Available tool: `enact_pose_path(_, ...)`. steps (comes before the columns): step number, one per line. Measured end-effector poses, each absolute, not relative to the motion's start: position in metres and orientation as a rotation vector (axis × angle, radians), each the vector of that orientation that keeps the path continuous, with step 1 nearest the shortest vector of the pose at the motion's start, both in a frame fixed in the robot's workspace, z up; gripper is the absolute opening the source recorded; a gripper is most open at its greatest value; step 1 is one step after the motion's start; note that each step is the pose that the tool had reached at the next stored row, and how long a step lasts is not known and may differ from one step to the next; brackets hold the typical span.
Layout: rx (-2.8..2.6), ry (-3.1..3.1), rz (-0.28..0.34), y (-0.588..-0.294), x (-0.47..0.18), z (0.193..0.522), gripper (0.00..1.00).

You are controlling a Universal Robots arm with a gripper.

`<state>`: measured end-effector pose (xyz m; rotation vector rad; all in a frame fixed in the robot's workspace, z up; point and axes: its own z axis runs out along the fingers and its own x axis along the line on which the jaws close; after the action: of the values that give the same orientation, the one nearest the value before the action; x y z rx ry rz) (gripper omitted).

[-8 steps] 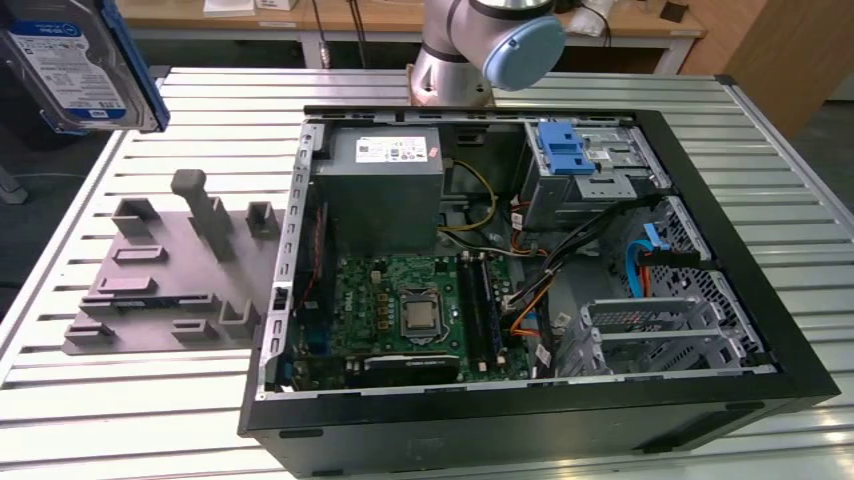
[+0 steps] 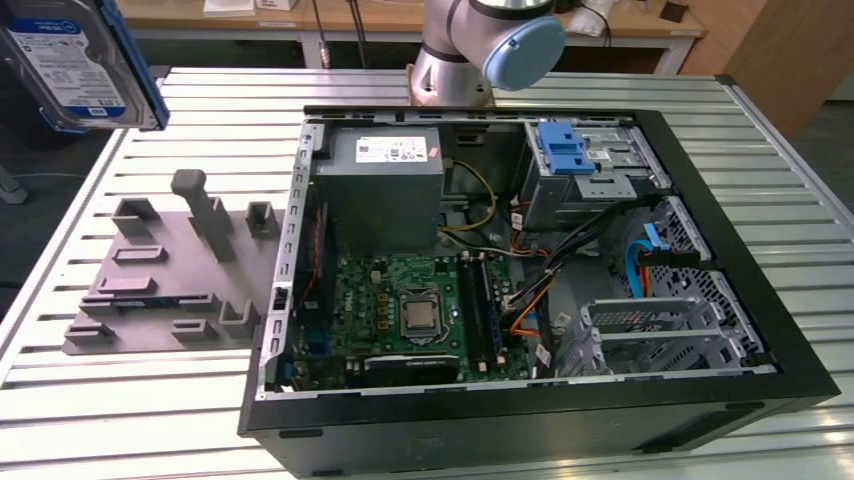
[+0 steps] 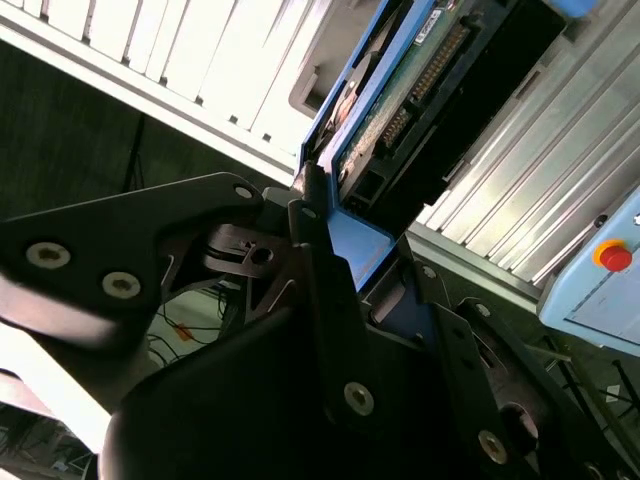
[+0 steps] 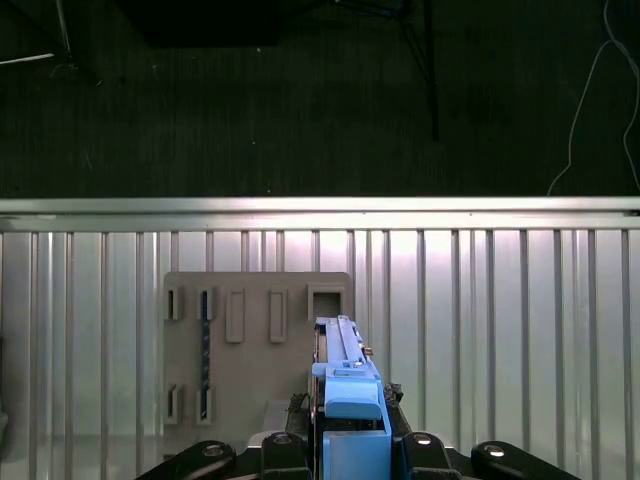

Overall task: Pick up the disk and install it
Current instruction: 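Pick up the disk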

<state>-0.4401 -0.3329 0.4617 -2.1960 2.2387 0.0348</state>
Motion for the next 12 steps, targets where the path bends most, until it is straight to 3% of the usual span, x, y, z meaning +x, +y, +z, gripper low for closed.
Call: enact_pose_path(12,-2.196,2.238,0.035,-0.3377,-0.4370,0.4616,0.36)
